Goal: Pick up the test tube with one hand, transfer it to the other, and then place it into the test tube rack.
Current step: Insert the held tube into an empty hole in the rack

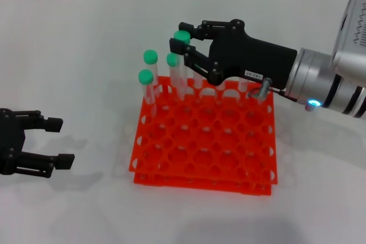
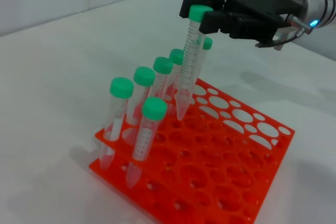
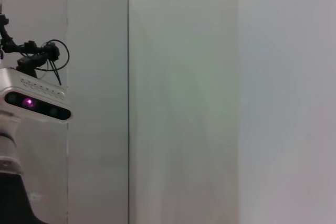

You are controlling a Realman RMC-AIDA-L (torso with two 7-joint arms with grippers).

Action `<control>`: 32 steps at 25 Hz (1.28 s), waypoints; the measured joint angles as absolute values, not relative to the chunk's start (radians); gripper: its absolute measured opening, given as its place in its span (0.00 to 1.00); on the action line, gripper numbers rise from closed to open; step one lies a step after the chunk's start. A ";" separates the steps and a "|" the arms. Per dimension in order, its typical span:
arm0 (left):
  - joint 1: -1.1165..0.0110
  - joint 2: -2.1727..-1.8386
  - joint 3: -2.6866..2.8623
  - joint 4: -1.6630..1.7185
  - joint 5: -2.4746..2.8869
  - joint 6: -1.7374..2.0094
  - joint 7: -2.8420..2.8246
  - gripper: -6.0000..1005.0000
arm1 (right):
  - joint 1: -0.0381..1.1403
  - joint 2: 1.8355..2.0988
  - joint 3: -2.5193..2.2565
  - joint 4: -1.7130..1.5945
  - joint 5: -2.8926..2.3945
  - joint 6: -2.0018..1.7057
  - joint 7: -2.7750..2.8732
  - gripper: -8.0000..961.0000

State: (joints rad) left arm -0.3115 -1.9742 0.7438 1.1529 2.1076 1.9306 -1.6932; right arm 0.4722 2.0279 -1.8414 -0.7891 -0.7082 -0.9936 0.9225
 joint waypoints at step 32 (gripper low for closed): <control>-0.312 -1.980 0.744 1.149 2.108 1.930 -1.684 0.88 | 0.488 2.028 -1.932 -0.782 -0.607 -0.920 0.855 0.29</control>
